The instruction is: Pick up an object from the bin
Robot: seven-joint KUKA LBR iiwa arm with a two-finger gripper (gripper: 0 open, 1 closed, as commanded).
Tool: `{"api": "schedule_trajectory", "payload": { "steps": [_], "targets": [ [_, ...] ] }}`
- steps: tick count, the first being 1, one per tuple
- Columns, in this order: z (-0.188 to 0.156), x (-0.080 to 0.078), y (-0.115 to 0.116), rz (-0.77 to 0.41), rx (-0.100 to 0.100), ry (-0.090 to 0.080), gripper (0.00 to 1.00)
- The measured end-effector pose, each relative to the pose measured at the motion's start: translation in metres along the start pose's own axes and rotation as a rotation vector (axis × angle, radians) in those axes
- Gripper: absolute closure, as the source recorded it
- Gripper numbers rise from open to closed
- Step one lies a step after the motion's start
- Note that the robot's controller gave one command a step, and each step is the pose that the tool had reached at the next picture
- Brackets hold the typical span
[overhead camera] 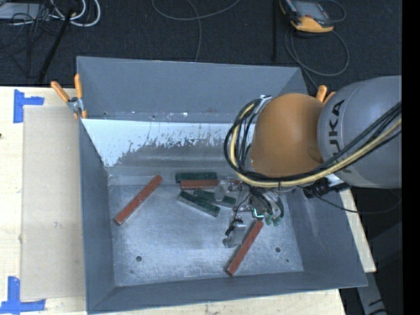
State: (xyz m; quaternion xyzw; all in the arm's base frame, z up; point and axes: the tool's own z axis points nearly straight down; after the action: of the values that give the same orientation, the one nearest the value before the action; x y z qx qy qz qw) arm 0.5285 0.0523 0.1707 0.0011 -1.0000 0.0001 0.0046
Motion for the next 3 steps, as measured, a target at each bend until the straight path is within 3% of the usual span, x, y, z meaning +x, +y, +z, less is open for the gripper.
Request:
{"api": "schedule_trajectory", "payload": {
  "steps": [1, 2, 3],
  "targets": [
    [0.101, -0.07, -0.014, 0.32, -0.002, -0.014, 0.0],
    [0.069, -0.064, -0.004, 0.401, -0.003, -0.01, 0.0],
    [0.07, -0.076, -0.001, 0.598, -0.003, -0.009, 0.0]
  ]
}}
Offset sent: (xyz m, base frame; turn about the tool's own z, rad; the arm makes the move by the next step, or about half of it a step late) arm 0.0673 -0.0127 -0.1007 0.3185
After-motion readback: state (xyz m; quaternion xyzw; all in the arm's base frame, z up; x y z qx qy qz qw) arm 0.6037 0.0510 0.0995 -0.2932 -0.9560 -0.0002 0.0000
